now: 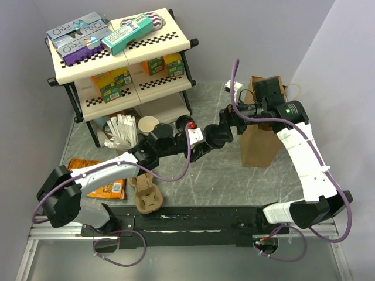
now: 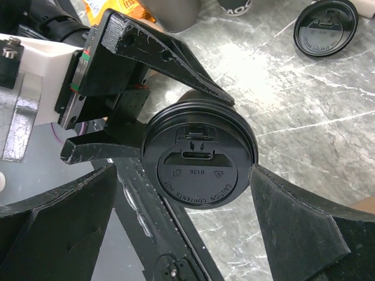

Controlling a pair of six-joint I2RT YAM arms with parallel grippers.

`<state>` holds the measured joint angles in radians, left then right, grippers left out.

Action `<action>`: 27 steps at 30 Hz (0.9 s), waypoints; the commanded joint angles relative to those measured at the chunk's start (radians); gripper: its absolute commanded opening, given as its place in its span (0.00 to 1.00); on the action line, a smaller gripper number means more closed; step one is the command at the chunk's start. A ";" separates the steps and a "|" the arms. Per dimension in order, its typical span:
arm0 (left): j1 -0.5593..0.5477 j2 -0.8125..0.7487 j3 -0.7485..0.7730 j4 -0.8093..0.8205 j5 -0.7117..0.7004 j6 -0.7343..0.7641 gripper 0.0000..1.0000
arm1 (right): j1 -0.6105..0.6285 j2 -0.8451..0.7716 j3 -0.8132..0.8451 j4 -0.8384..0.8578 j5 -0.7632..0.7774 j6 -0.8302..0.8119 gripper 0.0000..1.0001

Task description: Pack the takeout coffee

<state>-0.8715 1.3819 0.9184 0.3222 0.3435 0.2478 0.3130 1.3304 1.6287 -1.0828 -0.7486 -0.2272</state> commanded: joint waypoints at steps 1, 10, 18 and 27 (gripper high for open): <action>0.006 -0.038 0.028 0.012 0.023 -0.007 0.58 | 0.020 0.007 0.003 0.020 0.032 0.005 1.00; 0.008 -0.041 0.025 0.014 0.023 -0.008 0.57 | 0.058 0.018 -0.001 0.023 0.058 -0.003 1.00; 0.012 -0.047 0.019 0.015 0.025 -0.016 0.55 | 0.063 0.033 0.016 0.032 0.115 0.006 1.00; 0.017 -0.049 0.011 0.015 0.025 -0.016 0.55 | 0.066 0.043 0.060 0.029 0.147 -0.012 1.00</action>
<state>-0.8593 1.3708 0.9184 0.3088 0.3470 0.2455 0.3687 1.3769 1.6470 -1.0695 -0.6254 -0.2359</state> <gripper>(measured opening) 0.731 0.996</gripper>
